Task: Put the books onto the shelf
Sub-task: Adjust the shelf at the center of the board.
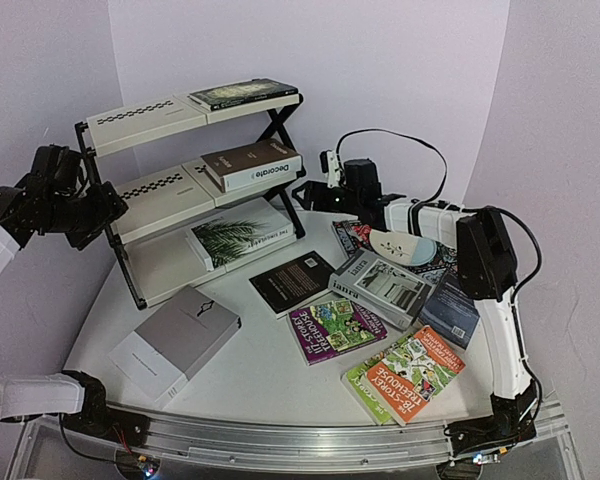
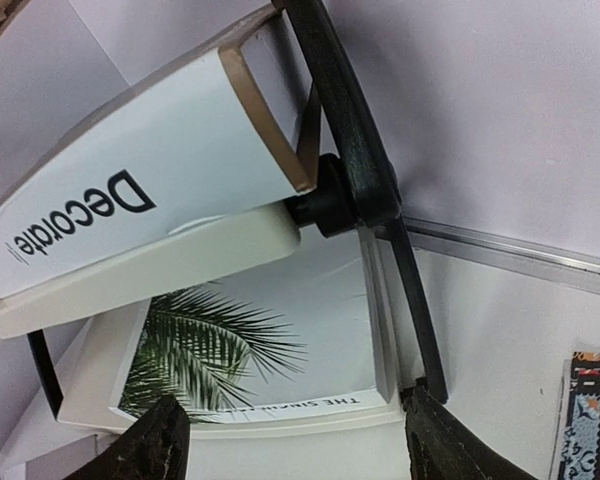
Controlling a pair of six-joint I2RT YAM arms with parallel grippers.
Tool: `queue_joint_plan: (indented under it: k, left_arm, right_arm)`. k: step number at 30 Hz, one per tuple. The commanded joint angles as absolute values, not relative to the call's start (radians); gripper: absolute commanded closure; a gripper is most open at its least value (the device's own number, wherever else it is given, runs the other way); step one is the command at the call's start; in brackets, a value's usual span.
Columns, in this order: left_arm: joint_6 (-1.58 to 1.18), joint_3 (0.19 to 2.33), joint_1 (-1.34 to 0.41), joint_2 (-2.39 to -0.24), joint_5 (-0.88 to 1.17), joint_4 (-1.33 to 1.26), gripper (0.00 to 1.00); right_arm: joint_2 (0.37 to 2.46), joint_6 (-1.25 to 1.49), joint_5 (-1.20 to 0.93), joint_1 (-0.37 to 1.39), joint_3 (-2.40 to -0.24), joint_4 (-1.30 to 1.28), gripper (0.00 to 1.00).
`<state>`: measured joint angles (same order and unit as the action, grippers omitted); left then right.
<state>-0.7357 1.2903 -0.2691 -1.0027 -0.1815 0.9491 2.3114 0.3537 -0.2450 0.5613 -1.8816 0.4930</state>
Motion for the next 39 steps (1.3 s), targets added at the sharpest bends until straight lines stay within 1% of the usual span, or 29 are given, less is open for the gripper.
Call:
queue_joint_plan:
  k: [1, 8, 14, 16, 18, 23, 29, 33, 39]
  left_arm:
    - [-0.701, 1.346, -0.268, -0.982, -0.314, 0.961, 0.22]
    - [-0.702, 1.320, -0.268, -0.963, -0.388, 0.921, 0.24]
    - [-0.689, 1.279, -0.267, -0.919, -0.438, 0.870, 0.25]
    - [-0.682, 1.282, -0.268, -0.920, -0.443, 0.865, 0.25]
    - [-0.678, 1.284, -0.267, -0.917, -0.451, 0.859, 0.25]
    - [-0.669, 1.264, -0.267, -0.893, -0.474, 0.829, 0.25]
    - [-0.676, 1.229, -0.267, -0.863, -0.502, 0.791, 0.25]
    - [-0.676, 1.217, -0.268, -0.855, -0.509, 0.766, 0.26]
    - [-0.682, 1.201, -0.267, -0.851, -0.531, 0.754, 0.26]
  right_arm:
    - [2.347, 0.234, -0.208, 0.559, -1.979, 0.497, 0.27]
    - [2.415, 0.147, -0.189, 0.558, -2.029, 0.561, 0.27]
    - [2.452, 0.047, -0.160, 0.557, -2.064, 0.606, 0.35]
    - [2.463, 0.014, -0.156, 0.555, -2.068, 0.627, 0.34]
    - [2.477, 0.008, -0.158, 0.553, -2.071, 0.658, 0.30]
    - [2.511, -0.020, -0.183, 0.545, -2.080, 0.759, 0.29]
    - [2.600, -0.025, -0.170, 0.543, -2.165, 0.853, 0.25]
    - [2.659, -0.030, -0.151, 0.544, -2.228, 0.899, 0.25]
    - [2.694, -0.040, -0.129, 0.542, -2.257, 0.979, 0.27]
